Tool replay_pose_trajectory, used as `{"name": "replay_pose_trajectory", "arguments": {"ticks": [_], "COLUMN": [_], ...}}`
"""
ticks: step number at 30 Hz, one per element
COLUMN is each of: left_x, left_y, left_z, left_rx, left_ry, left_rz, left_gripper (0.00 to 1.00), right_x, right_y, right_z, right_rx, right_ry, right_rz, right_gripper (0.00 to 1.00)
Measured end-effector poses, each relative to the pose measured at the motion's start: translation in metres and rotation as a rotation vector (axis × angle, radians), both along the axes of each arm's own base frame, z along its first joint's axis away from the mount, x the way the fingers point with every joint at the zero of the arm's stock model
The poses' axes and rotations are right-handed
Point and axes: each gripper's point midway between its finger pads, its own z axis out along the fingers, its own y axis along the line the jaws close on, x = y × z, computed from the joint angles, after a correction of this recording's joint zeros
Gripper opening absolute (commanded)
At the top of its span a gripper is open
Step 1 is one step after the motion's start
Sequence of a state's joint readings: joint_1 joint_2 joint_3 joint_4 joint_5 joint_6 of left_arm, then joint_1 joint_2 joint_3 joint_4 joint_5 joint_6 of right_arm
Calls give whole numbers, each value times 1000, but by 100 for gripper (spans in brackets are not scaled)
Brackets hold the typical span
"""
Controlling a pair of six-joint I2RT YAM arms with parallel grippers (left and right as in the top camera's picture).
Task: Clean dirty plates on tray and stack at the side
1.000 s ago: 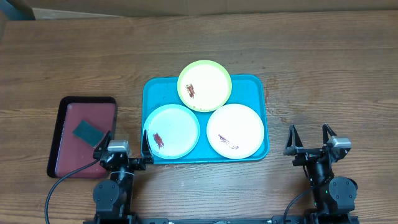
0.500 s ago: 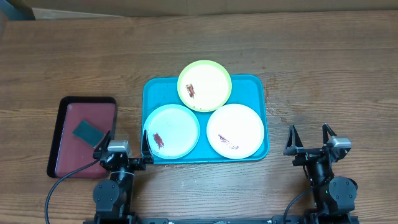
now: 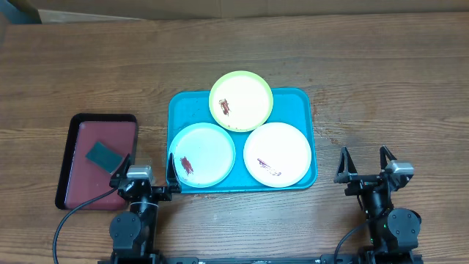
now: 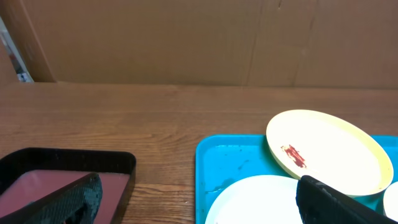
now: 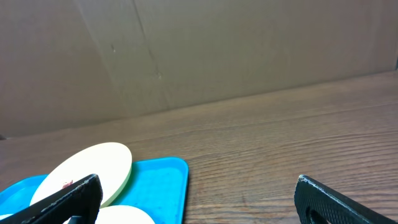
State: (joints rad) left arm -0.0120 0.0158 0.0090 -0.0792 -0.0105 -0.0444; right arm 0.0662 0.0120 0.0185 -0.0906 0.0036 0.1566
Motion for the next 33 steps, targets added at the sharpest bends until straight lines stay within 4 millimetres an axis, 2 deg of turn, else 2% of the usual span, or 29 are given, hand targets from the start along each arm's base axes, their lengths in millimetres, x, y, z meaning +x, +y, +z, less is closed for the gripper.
{"name": "replay_pose_trajectory", "arguments": {"ticks": [4, 7, 10, 13, 15, 19, 27, 31, 33], "left_x": [0, 1, -5, -22, -34, -26, -4, 23, 36], "left_y": [0, -9, -24, -29, -31, -23, 35, 45, 47], "left_z": [3, 26, 64, 119, 144, 143, 151, 149, 140], "left_rx": [-1, -39, -76, -37, 10, 71, 86, 116, 130], "left_ry": [-13, -104, -259, -493, -590, -457, 38, 206, 285], "left_rz": [0, -54, -144, -182, -185, -130, 195, 250, 258], "left_gripper": [100, 100, 100, 100, 100, 100, 100, 100, 100], "right_x": [0, 0, 0, 0, 0, 0, 0, 0, 0], "right_y": [0, 0, 0, 0, 0, 0, 0, 0, 0], "right_z": [0, 0, 0, 0, 0, 0, 0, 0, 0], "right_rx": [0, 0, 0, 0, 0, 0, 0, -1, 0], "right_ry": [0, 0, -2, 0, 0, -1, 0, 0, -1], "right_rz": [0, 0, 0, -1, 0, 0, 0, 0, -1], "right_gripper": [100, 100, 100, 100, 100, 100, 100, 100, 100]}}
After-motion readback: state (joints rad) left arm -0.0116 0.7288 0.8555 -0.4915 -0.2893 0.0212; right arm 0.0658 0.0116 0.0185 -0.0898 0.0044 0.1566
